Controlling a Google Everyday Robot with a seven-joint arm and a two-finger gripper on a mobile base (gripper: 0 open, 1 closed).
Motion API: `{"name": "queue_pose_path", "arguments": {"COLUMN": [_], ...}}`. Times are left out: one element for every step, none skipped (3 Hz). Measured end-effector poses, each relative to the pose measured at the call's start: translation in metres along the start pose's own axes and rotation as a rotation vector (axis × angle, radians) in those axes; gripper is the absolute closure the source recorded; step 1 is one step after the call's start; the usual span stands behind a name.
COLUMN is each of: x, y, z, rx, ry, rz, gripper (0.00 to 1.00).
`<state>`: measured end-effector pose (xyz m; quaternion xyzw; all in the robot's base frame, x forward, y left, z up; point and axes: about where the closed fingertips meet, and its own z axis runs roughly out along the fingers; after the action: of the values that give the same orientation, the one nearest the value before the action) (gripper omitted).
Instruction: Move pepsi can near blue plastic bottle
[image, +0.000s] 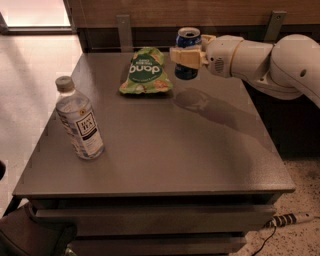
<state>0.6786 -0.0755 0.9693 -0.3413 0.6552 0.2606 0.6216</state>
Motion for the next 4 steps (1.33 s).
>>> {"name": "queue_pose_path", "arguments": {"x": [0.006, 0.005, 0.004, 0.013], "y": [0.032, 0.04, 0.06, 0.081], "z": [0.005, 0.004, -0.003, -0.01], "rx": [-0.068, -0.065, -0.043, -0.012], "ry": [0.015, 0.015, 0.005, -0.017], "rz": [-0.027, -0.02, -0.014, -0.005], "gripper": [1.0, 1.0, 1.0, 1.0]}}
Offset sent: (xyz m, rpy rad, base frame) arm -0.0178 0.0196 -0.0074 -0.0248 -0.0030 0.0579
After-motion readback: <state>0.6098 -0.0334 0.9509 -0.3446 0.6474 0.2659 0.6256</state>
